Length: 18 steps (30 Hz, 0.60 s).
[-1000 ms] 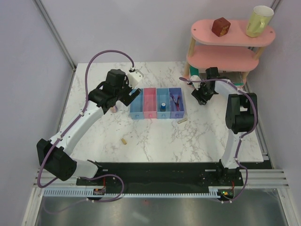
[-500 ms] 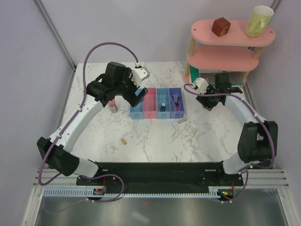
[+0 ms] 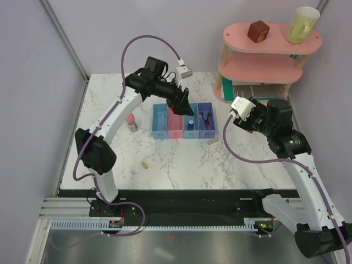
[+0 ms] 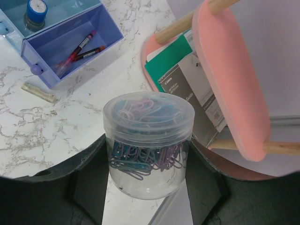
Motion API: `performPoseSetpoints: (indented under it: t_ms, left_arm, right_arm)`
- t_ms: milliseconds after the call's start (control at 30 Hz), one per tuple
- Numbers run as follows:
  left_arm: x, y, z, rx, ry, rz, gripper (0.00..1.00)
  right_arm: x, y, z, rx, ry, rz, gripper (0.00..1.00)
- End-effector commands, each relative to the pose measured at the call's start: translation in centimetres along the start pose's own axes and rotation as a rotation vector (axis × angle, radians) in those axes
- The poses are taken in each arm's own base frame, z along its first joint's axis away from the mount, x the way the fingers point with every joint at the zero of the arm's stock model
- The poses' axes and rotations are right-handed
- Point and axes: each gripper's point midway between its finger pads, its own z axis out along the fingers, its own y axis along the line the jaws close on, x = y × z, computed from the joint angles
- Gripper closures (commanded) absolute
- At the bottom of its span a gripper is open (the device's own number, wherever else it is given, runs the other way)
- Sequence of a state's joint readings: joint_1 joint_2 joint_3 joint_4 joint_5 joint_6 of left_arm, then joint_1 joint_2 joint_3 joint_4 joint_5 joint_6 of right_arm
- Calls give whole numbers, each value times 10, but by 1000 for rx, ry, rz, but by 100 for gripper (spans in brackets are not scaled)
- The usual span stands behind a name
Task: Sort the stationery into containers
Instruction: Pick up the stationery from the center of the board.
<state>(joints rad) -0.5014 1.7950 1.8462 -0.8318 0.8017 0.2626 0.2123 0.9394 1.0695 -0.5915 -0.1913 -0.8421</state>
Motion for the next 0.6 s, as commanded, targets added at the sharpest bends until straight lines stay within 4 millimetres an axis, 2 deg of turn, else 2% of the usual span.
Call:
performPoseSetpoints:
  t_ms: [0, 33, 67, 133, 233, 367, 467, 567]
  left_arm:
    - [-41, -37, 7, 294, -92, -77, 6]
    - [-54, -43, 4, 327, -114, -67, 6]
    - [-54, -38, 11, 345, -110, -81, 5]
    - [-72, -42, 6, 376, -142, -59, 3]
    - [-85, -43, 8, 393, -162, -30, 2]
    - [-87, -41, 16, 374, -164, 6, 2]
    - [-84, -43, 22, 381, -154, 2, 2]
    - [-83, -45, 30, 390, -145, 2, 2]
  right_arm:
    - [-15, -8, -14, 64, -39, -36, 84]
    - [-17, -8, -17, 69, -45, -42, 84]
    - [-22, -6, -19, 62, -55, -52, 84]
    - [-26, -7, -22, 69, -55, -65, 83]
    - [-39, -6, -26, 55, -73, -80, 83]
    - [-65, -10, -28, 49, -110, -69, 82]
    - [-80, -8, -23, 31, -119, -58, 82]
    - [-98, 3, -18, -5, -144, -76, 82]
